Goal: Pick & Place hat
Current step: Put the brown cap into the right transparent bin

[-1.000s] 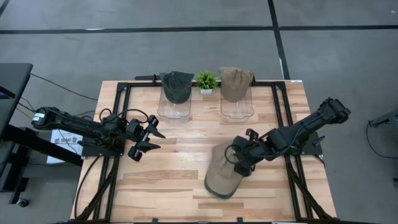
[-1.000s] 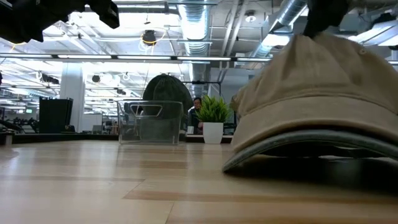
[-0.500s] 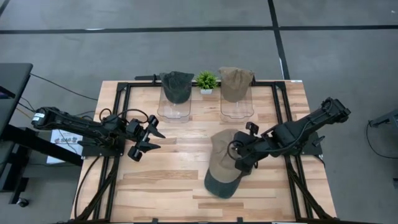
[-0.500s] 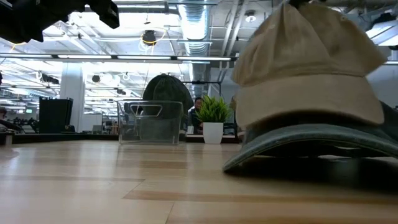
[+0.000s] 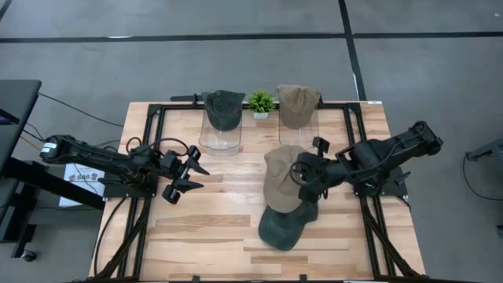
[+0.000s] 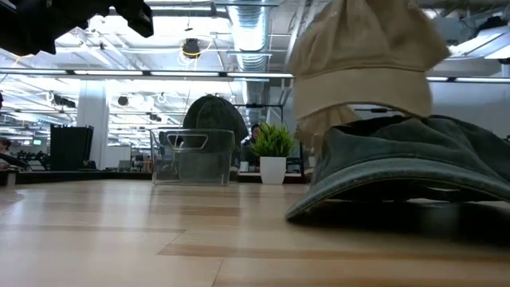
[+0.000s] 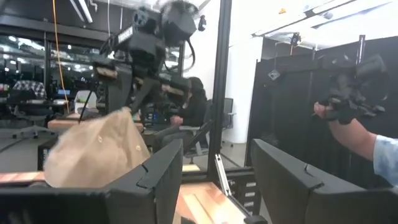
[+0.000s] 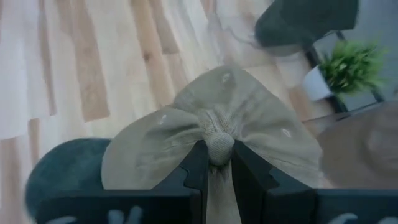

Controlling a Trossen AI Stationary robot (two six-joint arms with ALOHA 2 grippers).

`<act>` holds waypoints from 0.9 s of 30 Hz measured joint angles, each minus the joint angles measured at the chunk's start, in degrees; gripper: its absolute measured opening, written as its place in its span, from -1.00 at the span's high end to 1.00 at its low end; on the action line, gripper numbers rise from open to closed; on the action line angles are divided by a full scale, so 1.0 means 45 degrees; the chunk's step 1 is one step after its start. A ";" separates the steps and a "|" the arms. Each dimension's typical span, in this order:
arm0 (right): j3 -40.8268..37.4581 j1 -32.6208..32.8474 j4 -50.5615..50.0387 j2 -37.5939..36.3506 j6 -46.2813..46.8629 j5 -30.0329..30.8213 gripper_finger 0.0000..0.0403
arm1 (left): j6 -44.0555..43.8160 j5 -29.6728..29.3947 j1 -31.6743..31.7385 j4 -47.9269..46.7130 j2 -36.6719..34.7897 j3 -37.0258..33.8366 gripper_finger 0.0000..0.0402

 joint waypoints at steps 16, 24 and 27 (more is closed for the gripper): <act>-0.0010 -0.0964 0.1853 0.1531 -0.2671 -0.5310 0.81 | 0.0198 0.0000 0.0000 0.0218 0.1586 0.0568 0.06; -0.0010 -0.1055 0.2544 0.1749 -0.3399 -0.6956 0.81 | 0.0393 0.0000 0.0000 0.0222 0.3434 0.1555 0.06; -0.0010 -0.1065 0.2652 0.1763 -0.3421 -0.7457 0.81 | 0.0442 0.0000 0.0000 0.0210 0.4167 0.1959 0.06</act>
